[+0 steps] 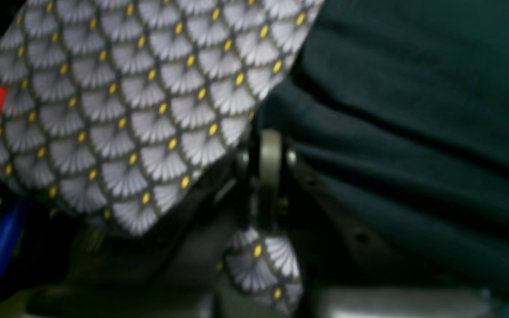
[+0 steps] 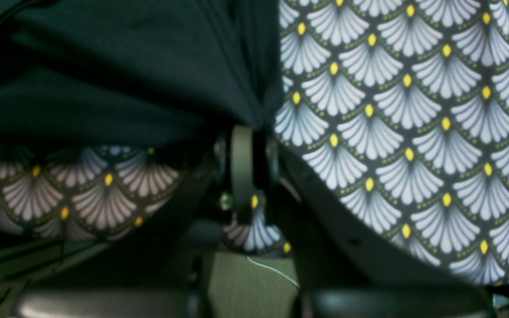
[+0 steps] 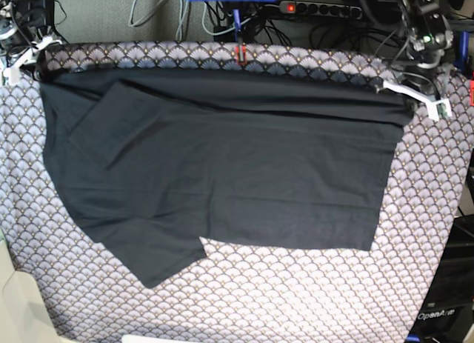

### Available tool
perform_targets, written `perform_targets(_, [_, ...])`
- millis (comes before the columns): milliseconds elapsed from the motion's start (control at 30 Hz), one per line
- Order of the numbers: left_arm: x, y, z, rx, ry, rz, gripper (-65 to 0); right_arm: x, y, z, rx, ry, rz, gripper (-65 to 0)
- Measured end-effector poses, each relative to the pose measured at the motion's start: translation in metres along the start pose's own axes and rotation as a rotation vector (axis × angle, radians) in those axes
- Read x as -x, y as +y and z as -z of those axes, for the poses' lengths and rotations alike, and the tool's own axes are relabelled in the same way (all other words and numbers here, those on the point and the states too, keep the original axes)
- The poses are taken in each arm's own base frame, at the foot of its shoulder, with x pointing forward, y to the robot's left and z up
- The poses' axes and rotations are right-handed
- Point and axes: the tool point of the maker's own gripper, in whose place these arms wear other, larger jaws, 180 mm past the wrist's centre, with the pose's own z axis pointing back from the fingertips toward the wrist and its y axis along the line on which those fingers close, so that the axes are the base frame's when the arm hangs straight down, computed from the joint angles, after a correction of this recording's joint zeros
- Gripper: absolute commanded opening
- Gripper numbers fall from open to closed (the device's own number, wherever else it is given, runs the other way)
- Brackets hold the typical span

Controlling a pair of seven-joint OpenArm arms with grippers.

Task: Fold the T-shirt properly
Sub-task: 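Drag the folded edge back toward the arms' base with both grippers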

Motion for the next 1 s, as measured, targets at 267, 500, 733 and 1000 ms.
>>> perform_targets(267, [0.005,0.004,-0.002,-0.009,0.008,0.008,-65.0,0.011,0.012,0.004,0.022,0.002,-0.022,-65.0])
perform_targets(500, [0.004,0.004,-0.002,-0.010,0.007,0.009,-65.0,0.007,0.012,0.009,0.027,-0.001,-0.029,-65.0])
perform_targets(733, [0.005,0.004,-0.002,-0.010,0.009,0.007,-65.0,0.007,0.012,0.009,0.027,0.000,-0.028,-65.0])
perform_targets(1000, [0.006,0.003,-0.002,-0.010,0.009,0.005,-65.0,0.009,0.012,0.010,0.025,-0.008,-0.006,-53.2])
